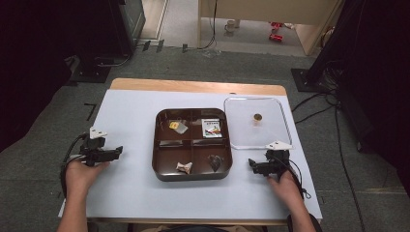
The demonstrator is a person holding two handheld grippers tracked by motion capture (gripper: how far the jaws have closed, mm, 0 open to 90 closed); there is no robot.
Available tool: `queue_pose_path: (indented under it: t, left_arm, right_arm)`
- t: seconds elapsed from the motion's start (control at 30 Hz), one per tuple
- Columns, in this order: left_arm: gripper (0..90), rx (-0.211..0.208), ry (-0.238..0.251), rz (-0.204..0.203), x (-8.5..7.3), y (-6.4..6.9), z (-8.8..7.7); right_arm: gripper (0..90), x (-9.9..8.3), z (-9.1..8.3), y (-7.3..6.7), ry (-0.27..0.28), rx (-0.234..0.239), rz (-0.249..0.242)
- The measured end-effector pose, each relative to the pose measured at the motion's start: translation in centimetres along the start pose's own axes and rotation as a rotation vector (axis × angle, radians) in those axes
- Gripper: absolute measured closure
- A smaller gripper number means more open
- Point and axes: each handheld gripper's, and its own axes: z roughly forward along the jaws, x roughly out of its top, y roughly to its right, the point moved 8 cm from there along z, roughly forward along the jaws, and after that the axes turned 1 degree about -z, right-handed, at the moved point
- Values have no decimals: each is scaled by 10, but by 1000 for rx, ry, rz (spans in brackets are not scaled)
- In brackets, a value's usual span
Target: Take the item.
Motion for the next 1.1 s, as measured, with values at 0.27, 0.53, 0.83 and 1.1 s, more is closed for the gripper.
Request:
queue_pose_path:
  t: [0.27,0.53,0.83,1.1]
  left_arm:
    - [348,-54,29,56,12,18,-7]
    - [438,-115,69,79,26,38,-18]
    - [548,-159,92,114,34,56,-23]
    - [530,-198,108,138,43,70,-28]
  right_arm:
    - [0,0,0,0,0,0,0]
    - [0,0,0,0,0,0,-1]
    - [0,0,0,0,0,0,0]
    - [0,0,0,0,0,0,0]
